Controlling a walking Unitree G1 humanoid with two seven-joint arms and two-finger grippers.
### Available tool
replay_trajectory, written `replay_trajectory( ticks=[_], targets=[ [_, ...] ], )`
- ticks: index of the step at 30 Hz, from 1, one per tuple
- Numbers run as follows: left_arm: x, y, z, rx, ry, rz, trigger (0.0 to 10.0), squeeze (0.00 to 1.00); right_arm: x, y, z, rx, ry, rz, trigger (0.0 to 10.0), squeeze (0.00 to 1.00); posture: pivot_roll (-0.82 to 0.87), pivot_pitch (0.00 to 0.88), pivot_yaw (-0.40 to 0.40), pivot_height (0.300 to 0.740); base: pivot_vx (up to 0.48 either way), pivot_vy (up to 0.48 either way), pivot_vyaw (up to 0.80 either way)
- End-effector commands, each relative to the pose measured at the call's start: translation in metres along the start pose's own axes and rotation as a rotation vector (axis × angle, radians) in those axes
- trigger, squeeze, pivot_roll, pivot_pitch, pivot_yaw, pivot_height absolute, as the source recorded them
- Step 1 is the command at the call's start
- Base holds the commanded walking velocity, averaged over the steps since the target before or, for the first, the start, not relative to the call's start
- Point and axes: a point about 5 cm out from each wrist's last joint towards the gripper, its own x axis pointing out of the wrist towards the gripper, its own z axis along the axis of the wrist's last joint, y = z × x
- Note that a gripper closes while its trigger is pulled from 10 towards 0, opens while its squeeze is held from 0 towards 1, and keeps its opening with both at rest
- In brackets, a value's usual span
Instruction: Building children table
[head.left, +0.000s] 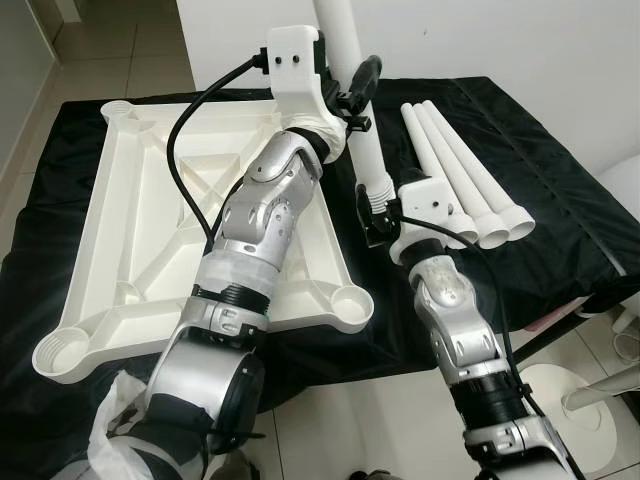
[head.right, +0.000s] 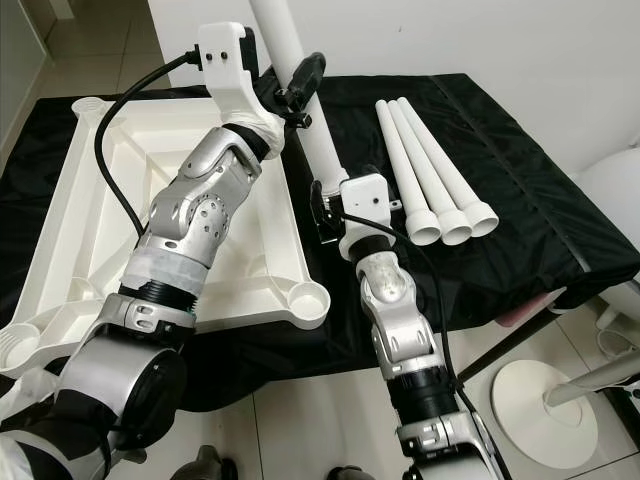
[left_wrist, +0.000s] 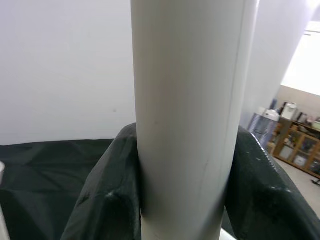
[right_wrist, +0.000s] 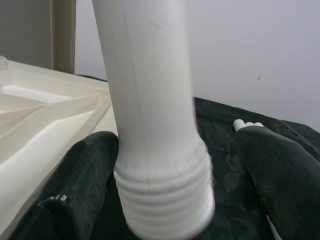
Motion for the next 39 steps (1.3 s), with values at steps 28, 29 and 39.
replay_trajectory(
  ticks=[28,29,39],
  targets=[
    [-0.006,-0.040,-0.011,0.040,0.034,-0.106,10.0,0.00,0.023,0.006,0.009,-0.121,0.013,0.079,10.0,0.00,0.05,0.023,-0.011,0.740,0.000,0.000,0.00],
    [-0.006,-0.039,-0.010,0.041,0.034,-0.106,10.0,0.00,0.023,0.005,0.008,-0.126,0.015,0.077,6.7,0.00,0.05,0.025,-0.005,0.740,0.000,0.000,0.00],
    [-0.007,-0.044,-0.012,0.089,0.041,-0.128,10.0,0.00,0.021,0.005,0.004,-0.059,0.045,0.058,0.0,0.00,0.05,0.045,0.001,0.740,0.000,0.000,0.00]
  ],
)
